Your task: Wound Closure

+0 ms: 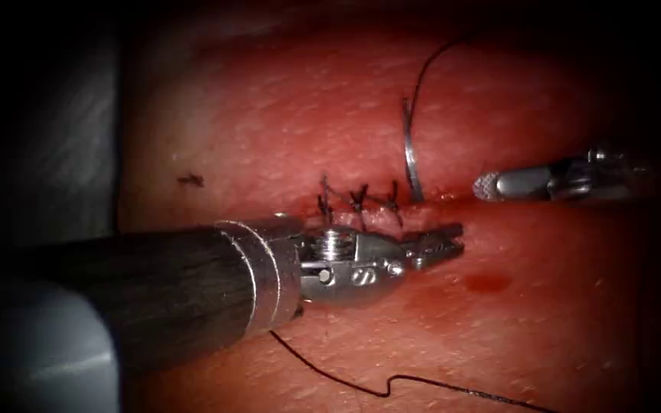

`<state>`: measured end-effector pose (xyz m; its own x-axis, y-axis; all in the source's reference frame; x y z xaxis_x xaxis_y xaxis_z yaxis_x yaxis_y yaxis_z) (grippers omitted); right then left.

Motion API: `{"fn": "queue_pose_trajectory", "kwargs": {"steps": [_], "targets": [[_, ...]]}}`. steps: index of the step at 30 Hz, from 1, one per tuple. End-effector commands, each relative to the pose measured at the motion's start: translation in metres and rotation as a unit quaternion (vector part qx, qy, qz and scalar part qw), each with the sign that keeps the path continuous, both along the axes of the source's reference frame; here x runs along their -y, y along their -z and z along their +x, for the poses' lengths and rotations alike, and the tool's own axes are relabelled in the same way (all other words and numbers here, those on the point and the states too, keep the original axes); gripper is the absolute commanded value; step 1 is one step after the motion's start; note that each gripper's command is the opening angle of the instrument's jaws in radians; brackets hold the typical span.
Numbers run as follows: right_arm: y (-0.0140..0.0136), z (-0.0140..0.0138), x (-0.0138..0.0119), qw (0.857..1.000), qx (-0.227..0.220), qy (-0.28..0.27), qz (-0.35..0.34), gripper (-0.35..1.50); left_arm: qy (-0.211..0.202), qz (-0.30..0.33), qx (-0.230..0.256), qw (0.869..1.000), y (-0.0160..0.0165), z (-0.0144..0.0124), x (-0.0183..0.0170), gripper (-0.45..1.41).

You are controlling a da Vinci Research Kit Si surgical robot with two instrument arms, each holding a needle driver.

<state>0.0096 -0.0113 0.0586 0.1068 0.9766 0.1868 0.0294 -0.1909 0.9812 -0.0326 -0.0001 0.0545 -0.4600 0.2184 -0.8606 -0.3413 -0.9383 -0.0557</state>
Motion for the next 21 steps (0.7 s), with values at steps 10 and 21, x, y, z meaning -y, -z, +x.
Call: {"fn": "queue_pose_trajectory", "kwargs": {"steps": [10,21], "targets": [[-0.0005,0.001,0.0009,1.0,-0.003,0.002,0.001,1.14,0.064,0.192,0.106,0.974,0.0021,-0.0007,-0.0001,-0.45],[-0.0006,0.0012,0.001,1.0,-0.003,0.002,0.001,1.11,0.071,0.349,0.2,0.913,0.0048,-0.0005,-0.0002,-0.45]]}}
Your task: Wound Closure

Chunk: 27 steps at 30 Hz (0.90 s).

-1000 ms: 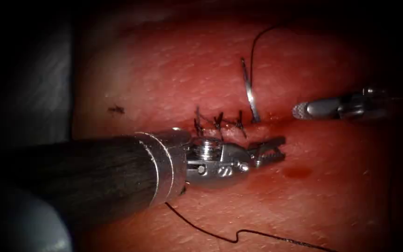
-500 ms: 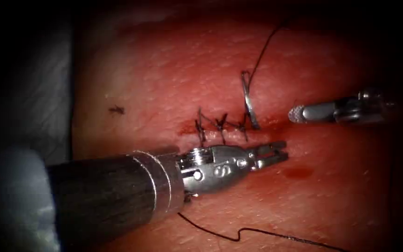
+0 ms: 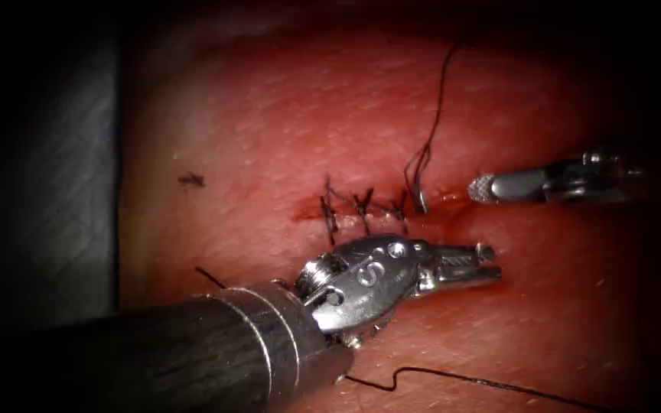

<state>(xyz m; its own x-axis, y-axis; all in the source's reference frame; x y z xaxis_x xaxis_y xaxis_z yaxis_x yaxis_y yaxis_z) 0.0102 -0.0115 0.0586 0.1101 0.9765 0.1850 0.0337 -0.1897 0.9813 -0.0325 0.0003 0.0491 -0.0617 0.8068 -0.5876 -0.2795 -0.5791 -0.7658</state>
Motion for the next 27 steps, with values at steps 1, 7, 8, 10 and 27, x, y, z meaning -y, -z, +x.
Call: {"fn": "queue_pose_trajectory", "kwargs": {"steps": [1,7,8,10,27], "targets": [[-0.0006,0.0007,0.0008,1.0,-0.001,0.001,0.001,1.11,-0.002,0.012,0.005,1.0,-0.0004,-0.0006,0.0003,-0.45],[-0.0007,0.0007,0.0012,1.0,-0.004,0.005,0.002,1.08,0.001,0.045,0.057,0.997,0.0008,-0.0002,-0.0005,-0.45],[-0.0007,0.0007,0.0012,1.0,-0.005,0.006,0.002,1.08,0.0,0.045,0.061,0.997,0.0011,-0.0001,-0.0005,-0.45],[-0.0008,0.0006,0.0013,1.0,-0.007,0.008,0.002,1.08,-0.004,0.046,0.07,0.997,0.0019,0.0002,-0.0005,-0.45],[-0.0006,0.0004,0.0025,0.999,-0.014,0.013,-0.028,0.52,-0.04,-0.188,0.033,0.981,0.0091,0.0009,0.0004,-0.45]]}}
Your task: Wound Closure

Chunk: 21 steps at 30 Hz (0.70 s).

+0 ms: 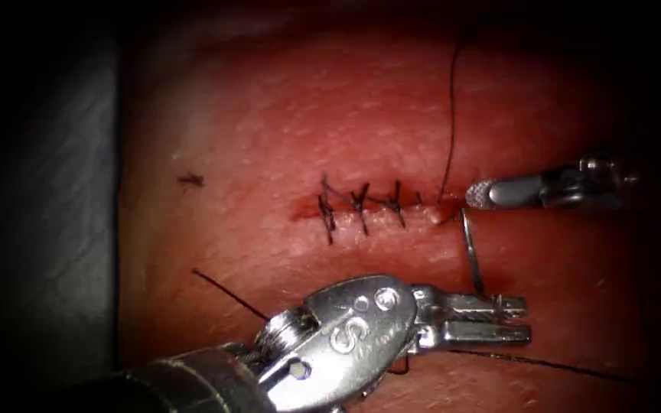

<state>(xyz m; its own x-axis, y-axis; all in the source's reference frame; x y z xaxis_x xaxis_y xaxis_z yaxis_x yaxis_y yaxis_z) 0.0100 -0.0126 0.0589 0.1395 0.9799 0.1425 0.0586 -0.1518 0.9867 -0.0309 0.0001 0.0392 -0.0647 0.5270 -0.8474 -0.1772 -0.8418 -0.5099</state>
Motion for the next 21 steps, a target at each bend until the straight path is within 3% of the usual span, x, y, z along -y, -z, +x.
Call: {"fn": "queue_pose_trajectory", "kwargs": {"steps": [1,2,3,6,9,13,17,21], "targets": [[-0.0003,0.0005,0.0017,0.999,0.005,0.004,-0.046,0.07,0.003,-0.026,-0.015,1.0,-0.0008,-0.0006,0.0002,-0.45],[-0.0002,0.0005,0.002,0.996,0.01,0.01,-0.087,-0.14,0.004,-0.066,-0.034,0.997,-0.0009,-0.0005,0.0001,-0.45],[-0.0001,0.0006,0.0024,0.99,0.019,0.024,-0.136,-0.2,0.008,-0.096,-0.051,0.994,-0.001,-0.0004,0.0,-0.45],[0.0003,0.0006,0.0028,0.979,0.028,0.036,-0.201,-0.22,0.014,-0.174,-0.11,0.978,-0.0013,0.0001,-0.0007,-0.45],[0.0005,0.0006,0.0029,0.963,0.029,0.031,-0.265,-0.14,0.008,-0.211,-0.129,0.969,-0.0013,0.0008,-0.0017,-0.45],[0.0008,0.0007,0.0026,0.946,0.03,0.034,-0.32,0.29,0.006,-0.264,-0.153,0.952,-0.0003,0.0018,-0.004,-0.45],[0.001,0.0012,0.0026,0.945,0.03,0.033,-0.325,0.71,0.016,-0.278,-0.155,0.948,0.001,0.0029,-0.0057,-0.45],[0.0012,0.0023,0.0028,0.943,0.033,0.03,-0.331,0.94,0.018,-0.286,-0.157,0.945,0.0021,0.0036,-0.0059,-0.45]]}}
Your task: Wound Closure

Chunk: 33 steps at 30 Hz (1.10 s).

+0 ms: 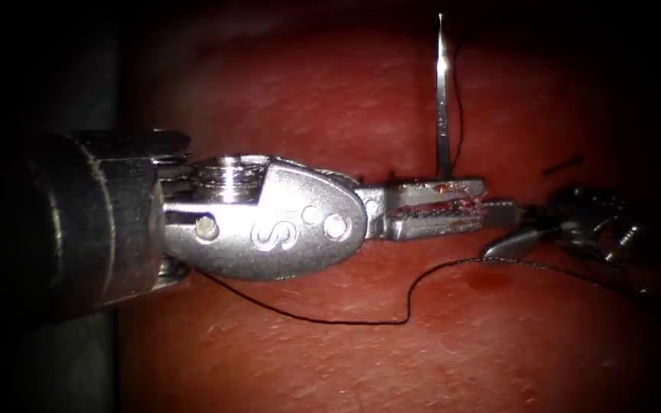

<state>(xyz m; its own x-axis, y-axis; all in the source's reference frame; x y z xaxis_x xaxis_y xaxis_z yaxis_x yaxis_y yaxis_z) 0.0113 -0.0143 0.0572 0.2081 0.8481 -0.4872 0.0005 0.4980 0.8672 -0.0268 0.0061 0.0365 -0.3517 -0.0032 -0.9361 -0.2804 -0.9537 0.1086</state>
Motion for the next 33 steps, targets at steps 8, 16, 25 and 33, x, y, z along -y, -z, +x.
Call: {"fn": "queue_pose_trajectory", "kwargs": {"steps": [8,16,25,33], "targets": [[-0.0005,0.003,0.0013,1.0,0.001,-0.004,-0.015,1.11,-0.01,-0.005,0.004,1.0,0.001,0.0001,0.001,-0.45],[-0.0014,0.0032,0.0011,0.997,0.07,0.01,-0.029,1.08,-0.013,-0.016,0.005,1.0,0.0029,0.0017,0.0017,-0.45],[-0.004,0.0036,0.0009,0.988,0.144,0.019,-0.046,1.13,-0.02,-0.026,-0.007,0.999,0.0049,0.0044,0.0067,-0.45],[-0.0047,0.0035,0.0015,0.987,0.154,0.02,-0.049,1.14,-0.023,-0.017,-0.013,1.0,0.0068,0.0051,0.0078,-0.45]]}}
